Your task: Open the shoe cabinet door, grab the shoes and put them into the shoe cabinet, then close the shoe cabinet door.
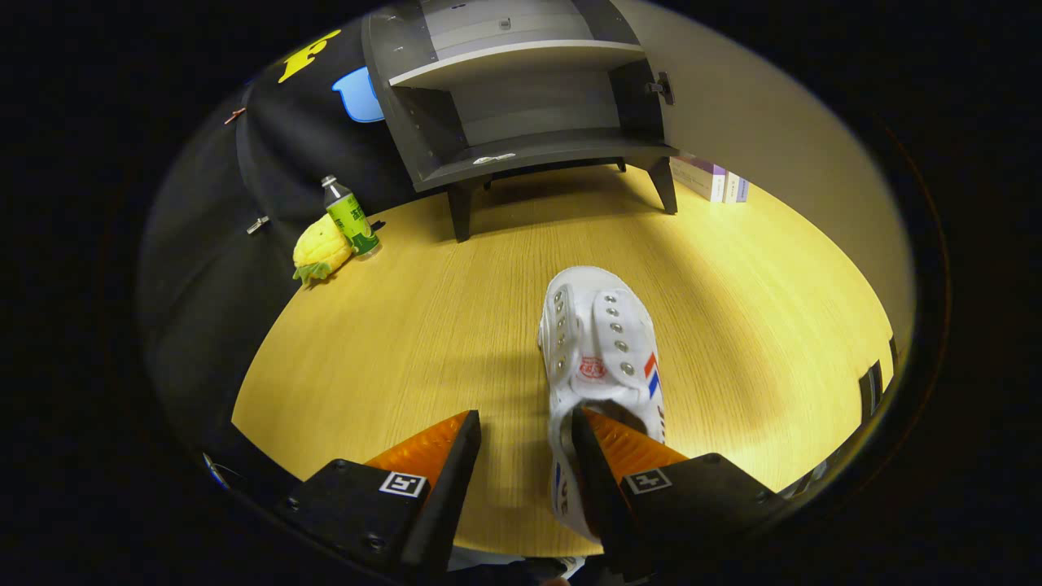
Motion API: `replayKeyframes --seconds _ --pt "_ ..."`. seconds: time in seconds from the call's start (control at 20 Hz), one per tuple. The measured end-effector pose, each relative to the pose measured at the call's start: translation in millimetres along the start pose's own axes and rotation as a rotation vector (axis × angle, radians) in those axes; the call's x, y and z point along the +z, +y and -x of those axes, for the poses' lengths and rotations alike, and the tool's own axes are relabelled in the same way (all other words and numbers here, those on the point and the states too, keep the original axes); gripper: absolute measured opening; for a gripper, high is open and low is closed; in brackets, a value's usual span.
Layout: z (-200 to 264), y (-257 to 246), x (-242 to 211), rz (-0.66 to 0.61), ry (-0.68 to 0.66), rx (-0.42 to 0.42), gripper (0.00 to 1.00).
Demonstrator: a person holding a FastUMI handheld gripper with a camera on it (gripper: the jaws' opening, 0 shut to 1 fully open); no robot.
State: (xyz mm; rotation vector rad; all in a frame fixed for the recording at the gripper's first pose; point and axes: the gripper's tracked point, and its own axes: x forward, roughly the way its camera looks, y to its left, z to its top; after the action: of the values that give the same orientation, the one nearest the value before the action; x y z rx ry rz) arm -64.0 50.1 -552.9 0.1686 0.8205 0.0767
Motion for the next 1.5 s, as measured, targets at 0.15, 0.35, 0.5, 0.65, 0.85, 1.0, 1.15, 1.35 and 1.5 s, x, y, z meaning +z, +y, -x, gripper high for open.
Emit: replayKeyframes --seconds 0.15,0.35,0.5,0.65,0.85,1.0,1.15,1.35,1.5 --pt "-23 -3 14 0.007 -0.101 -0.040 0.67" --pt "-38 -16 30 0.035 -0.211 -0.117 0.61" --pt "-47 -24 37 0.015 -0.249 -0.124 0.22" --pt "-48 -25 39 0.009 -0.205 -0.087 0.06" --pt "-26 -26 72 0.000 -0.219 -0.077 0.05" --pt "4 -21 101 0.003 -0.245 -0.069 0.05" --pt "42 -10 140 0.023 -0.281 -0.051 0.05" --pt "94 6 199 0.057 -0.319 -0.038 0.05" --pt "124 18 247 0.066 -0.359 -0.019 0.05"
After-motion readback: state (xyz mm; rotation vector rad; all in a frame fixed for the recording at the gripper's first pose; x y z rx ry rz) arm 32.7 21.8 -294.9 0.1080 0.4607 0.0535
